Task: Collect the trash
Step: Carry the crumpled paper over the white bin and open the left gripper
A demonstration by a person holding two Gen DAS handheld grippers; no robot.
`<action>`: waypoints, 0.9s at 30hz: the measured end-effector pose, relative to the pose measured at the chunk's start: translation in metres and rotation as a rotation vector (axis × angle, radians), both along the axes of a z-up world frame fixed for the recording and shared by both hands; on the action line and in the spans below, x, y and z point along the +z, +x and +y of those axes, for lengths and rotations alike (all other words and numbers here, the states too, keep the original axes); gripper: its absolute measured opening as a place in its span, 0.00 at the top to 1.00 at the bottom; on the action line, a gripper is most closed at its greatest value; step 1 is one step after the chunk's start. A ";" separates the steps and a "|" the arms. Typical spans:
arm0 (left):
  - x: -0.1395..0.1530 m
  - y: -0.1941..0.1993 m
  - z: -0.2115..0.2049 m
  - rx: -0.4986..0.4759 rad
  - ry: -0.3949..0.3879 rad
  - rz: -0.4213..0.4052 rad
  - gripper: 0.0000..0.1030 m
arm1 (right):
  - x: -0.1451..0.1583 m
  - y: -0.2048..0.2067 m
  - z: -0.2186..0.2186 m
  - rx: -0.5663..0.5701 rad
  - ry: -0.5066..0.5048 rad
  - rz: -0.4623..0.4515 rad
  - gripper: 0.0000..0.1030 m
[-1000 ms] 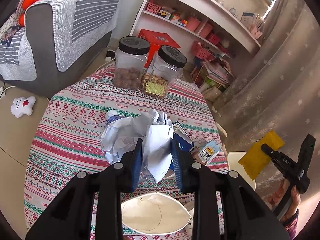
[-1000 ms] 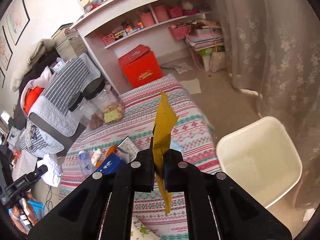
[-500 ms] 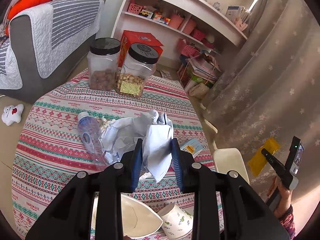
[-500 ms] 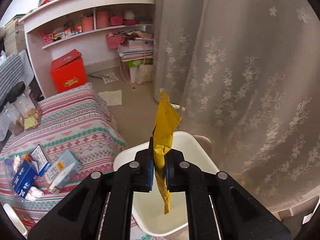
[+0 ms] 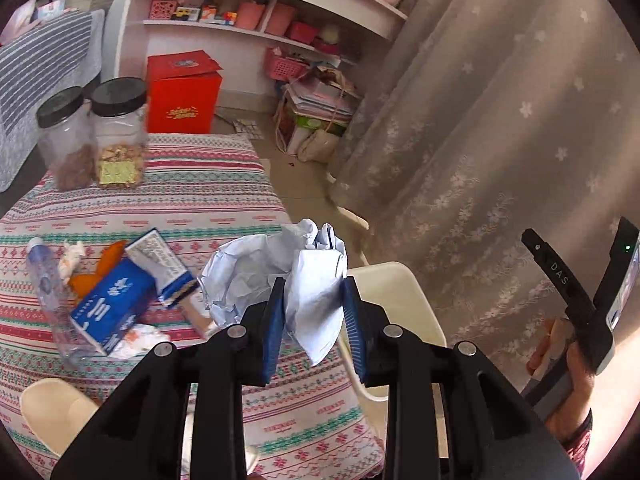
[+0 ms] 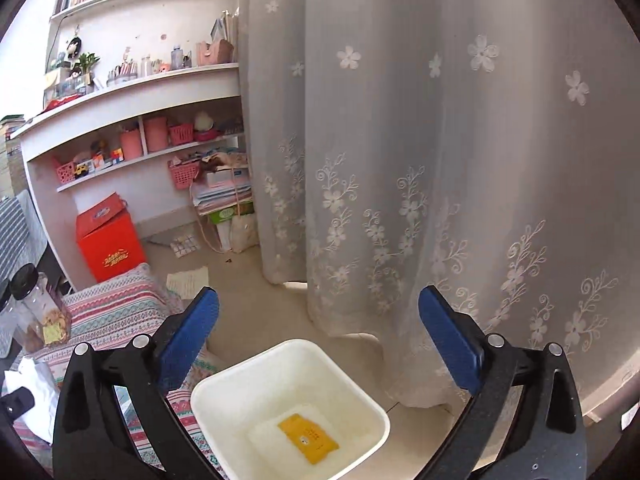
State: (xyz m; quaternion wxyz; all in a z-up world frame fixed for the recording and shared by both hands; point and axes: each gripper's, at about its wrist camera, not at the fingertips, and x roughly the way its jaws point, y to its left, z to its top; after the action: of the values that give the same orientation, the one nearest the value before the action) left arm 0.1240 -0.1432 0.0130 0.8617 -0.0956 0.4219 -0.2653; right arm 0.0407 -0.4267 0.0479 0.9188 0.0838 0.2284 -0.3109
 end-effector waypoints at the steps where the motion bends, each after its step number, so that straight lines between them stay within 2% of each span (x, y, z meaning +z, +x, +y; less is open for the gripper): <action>1: 0.001 -0.001 -0.017 -0.022 0.000 -0.001 0.72 | 0.001 -0.002 -0.006 -0.008 0.009 -0.003 0.07; 10: -0.007 -0.001 -0.129 -0.139 0.006 0.031 0.72 | -0.001 -0.024 -0.060 -0.108 0.181 -0.048 0.07; 16: -0.016 0.004 -0.175 -0.160 0.011 0.055 0.70 | -0.002 -0.033 -0.077 -0.138 0.221 -0.064 0.07; 17: -0.018 0.006 -0.179 -0.160 0.004 0.066 0.66 | -0.002 -0.033 -0.080 -0.141 0.226 -0.065 0.07; 18: -0.019 0.008 -0.183 -0.159 -0.002 0.080 0.50 | -0.002 -0.034 -0.081 -0.144 0.230 -0.068 0.07; 20: -0.021 0.009 -0.184 -0.136 -0.019 0.092 0.35 | -0.002 -0.035 -0.084 -0.150 0.237 -0.074 0.07; 22: -0.022 0.009 -0.182 -0.135 -0.027 0.102 0.34 | -0.002 -0.036 -0.085 -0.150 0.241 -0.078 0.07; 23: -0.022 0.008 -0.179 -0.136 -0.020 0.106 0.30 | -0.003 -0.036 -0.085 -0.147 0.241 -0.076 0.07; 27: -0.023 -0.007 -0.157 -0.095 0.060 0.067 0.19 | -0.003 -0.031 -0.078 -0.109 0.248 -0.056 0.07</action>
State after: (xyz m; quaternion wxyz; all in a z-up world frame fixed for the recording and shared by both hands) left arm 0.1174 -0.3000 -0.0103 0.8362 -0.0584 0.4621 -0.2896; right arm 0.0096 -0.5042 0.0451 0.8892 0.2176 0.2342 -0.3273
